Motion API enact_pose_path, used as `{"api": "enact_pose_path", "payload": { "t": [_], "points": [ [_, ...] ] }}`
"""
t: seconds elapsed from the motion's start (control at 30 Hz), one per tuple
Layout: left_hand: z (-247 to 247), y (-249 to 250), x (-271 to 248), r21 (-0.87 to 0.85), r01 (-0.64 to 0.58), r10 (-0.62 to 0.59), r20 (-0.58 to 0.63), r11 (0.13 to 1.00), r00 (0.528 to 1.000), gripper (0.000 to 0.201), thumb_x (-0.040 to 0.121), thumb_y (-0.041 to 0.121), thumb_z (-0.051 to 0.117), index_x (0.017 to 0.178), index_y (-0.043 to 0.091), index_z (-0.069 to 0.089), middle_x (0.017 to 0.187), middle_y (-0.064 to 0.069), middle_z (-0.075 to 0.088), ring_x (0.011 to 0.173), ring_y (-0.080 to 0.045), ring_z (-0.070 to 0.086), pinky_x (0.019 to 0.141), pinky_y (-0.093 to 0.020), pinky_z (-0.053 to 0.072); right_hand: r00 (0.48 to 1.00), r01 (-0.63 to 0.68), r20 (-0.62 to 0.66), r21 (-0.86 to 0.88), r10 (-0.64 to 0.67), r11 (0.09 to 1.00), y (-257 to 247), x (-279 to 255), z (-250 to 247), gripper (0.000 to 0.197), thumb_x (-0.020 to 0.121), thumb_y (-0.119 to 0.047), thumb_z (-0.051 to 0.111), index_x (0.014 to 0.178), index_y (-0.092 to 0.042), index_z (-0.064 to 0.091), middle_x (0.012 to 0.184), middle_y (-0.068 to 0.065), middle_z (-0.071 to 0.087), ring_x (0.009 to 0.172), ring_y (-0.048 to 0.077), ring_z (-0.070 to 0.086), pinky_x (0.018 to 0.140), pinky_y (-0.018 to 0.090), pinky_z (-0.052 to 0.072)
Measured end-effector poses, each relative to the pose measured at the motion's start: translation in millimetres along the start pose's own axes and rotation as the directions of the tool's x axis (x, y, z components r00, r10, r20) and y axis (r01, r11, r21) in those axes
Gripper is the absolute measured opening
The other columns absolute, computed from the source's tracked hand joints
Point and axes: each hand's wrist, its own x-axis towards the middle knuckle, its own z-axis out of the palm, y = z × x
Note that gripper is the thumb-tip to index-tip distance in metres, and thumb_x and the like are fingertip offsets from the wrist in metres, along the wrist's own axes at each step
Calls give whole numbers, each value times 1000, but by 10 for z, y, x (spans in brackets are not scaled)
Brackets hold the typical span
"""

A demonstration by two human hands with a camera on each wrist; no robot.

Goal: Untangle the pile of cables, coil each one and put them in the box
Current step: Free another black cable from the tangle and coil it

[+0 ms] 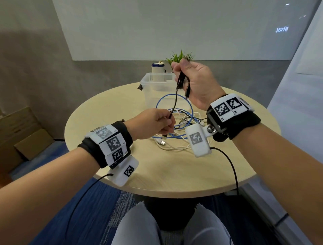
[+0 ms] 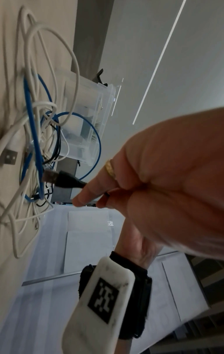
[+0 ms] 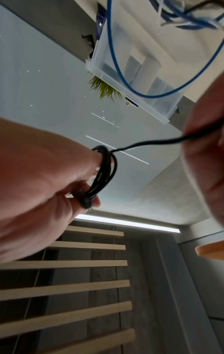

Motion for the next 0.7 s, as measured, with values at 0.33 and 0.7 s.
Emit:
{"api": "enact_pose_path", "payload": {
  "t": [0.33, 0.7],
  "points": [
    [-335, 86, 21, 423, -45, 220, -376, 905, 900, 14, 93, 11, 53, 95, 14, 66, 71, 8, 58, 61, -11, 57, 59, -20, 44, 954, 183, 268, -875, 133, 448, 123, -103, -83, 36, 98, -26, 49, 64, -16, 53, 61, -5, 51, 51, 1, 49, 49, 9, 32],
    [-319, 39, -31, 224, -202, 268, -324, 954, 907, 52, 80, 41, 59, 124, 13, 53, 112, -2, 64, 104, -15, 62, 95, -34, 49, 875, -263, 351, -233, 333, 936, 186, -178, -4, 32, 101, -27, 43, 76, -8, 49, 45, -6, 30, 38, 6, 29, 55, 28, 54]
  ]
}}
